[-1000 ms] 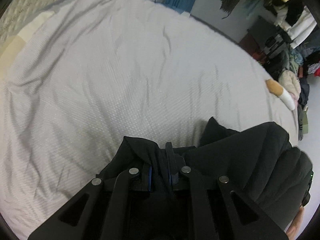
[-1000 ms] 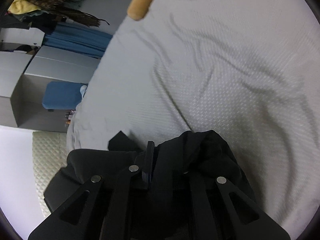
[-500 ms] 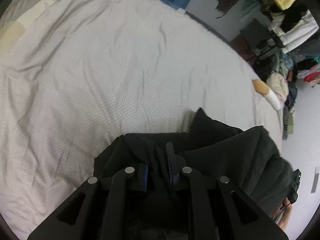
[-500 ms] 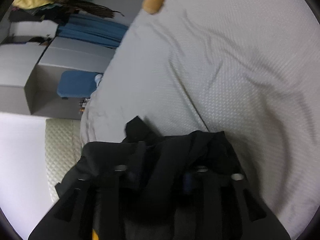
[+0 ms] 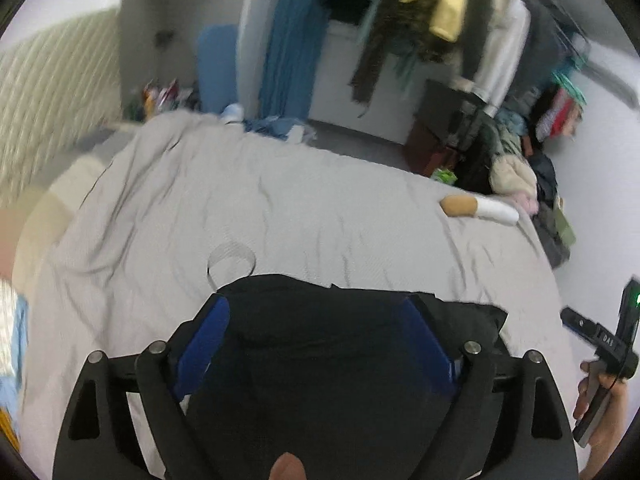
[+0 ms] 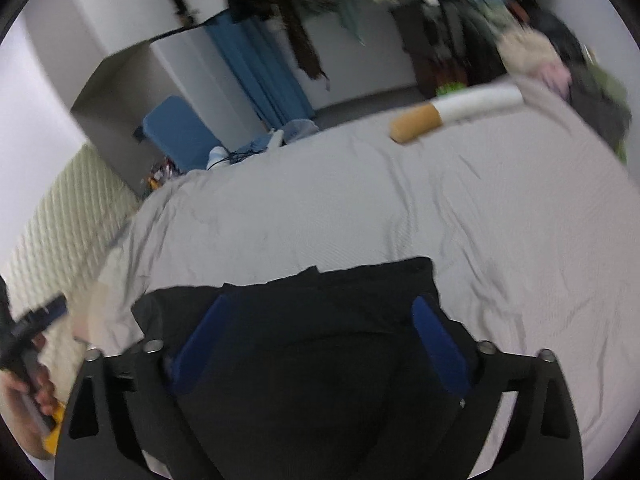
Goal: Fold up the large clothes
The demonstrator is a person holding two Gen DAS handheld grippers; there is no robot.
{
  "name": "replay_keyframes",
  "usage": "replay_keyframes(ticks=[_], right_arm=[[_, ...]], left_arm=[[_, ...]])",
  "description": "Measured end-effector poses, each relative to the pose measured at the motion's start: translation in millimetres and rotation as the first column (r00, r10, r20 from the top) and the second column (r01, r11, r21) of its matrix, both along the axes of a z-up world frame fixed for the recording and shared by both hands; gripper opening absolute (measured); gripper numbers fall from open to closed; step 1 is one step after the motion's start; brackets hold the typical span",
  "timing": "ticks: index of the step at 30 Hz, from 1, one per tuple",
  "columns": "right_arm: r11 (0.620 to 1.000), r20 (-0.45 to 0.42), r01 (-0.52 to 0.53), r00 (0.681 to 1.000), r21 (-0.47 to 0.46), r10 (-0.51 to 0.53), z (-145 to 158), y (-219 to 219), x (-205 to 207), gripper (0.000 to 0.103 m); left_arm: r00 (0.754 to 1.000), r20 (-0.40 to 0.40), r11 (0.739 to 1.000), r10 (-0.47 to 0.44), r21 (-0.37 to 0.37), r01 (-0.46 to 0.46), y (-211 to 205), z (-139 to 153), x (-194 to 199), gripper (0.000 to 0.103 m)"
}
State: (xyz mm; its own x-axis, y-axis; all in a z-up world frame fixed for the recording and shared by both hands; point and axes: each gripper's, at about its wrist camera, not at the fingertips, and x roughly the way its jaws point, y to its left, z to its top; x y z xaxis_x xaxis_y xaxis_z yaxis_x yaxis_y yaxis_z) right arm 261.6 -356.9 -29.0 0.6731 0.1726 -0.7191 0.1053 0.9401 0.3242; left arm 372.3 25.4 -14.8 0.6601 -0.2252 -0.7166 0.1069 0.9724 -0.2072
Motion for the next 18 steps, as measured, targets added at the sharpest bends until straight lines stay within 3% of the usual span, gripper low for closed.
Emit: replay_keyframes(ticks=[4,9,11,15,18], right_arm=[[0.992,0.018,-0.069,0.997,-0.103,0.071,-37,61,14,0.103],[0.972,-0.004,-0.109,0.994,-0.207,0.111,-103,108,31,0.103],[0.968,-0.001,-0.093,0.995,-0.234,0.095,-121,116,38,0.103],[0.969,0.04,-0.043,0.998,-0.242,0.054,-135,112,52,0.103],[0.973,0.021,-0.038,0.999,-0.229,0.044,-144,108,67,0.103]], left_arm=[[0.999,-0.006,0.996,-0.05,0.077,0.05,-38,-37,1,0.093],[0.992,-0.059,0.987,-0.107,0.114,0.113,-72,-110,20,0.094],[0.993,-0.072,0.985,-0.091,0.137,0.1,-77,-136,30,0.103],[0.996,-0.045,0.992,-0.071,0.103,0.075,-77,-153,50,0.103],[0.996,-0.036,0.993,-0.076,0.087,0.079,-78,-161,68,0.103]])
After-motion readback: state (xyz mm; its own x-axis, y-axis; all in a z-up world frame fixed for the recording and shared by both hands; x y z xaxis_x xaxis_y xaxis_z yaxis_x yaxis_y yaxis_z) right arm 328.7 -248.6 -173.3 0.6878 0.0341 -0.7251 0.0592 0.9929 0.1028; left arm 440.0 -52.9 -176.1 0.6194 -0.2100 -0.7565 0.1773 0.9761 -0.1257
